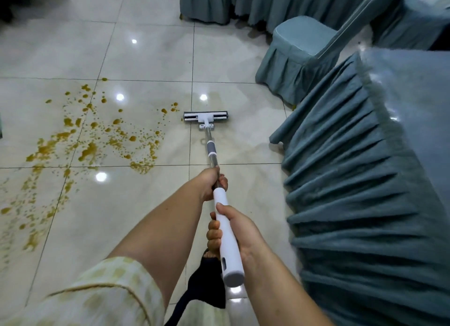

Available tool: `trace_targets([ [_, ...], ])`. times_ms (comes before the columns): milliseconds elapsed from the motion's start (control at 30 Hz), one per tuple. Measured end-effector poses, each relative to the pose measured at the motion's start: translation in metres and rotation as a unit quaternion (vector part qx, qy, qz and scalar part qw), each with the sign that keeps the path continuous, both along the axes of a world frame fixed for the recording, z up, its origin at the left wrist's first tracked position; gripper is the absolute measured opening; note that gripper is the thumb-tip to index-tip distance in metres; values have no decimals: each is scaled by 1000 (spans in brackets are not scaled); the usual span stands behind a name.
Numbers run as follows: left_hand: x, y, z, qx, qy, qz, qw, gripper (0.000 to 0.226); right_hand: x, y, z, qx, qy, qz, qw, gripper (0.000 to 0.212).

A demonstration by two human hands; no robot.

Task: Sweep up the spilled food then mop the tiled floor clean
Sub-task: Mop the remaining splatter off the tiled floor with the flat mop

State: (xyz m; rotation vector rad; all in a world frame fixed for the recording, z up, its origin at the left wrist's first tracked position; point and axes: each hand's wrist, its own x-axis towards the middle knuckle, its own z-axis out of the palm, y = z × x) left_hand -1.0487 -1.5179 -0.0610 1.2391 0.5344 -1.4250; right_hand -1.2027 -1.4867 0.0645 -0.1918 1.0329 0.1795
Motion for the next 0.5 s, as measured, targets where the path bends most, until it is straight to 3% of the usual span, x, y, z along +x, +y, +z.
trace_targets([
  [333, -146, 121, 40, 16, -31, -69, 997, 14, -141, 127, 50, 5, -19, -29, 999, 27],
  [500, -158, 127, 60, 37, -47, -86, 995, 29, -150, 133, 70, -20, -17, -20, 999, 27],
])
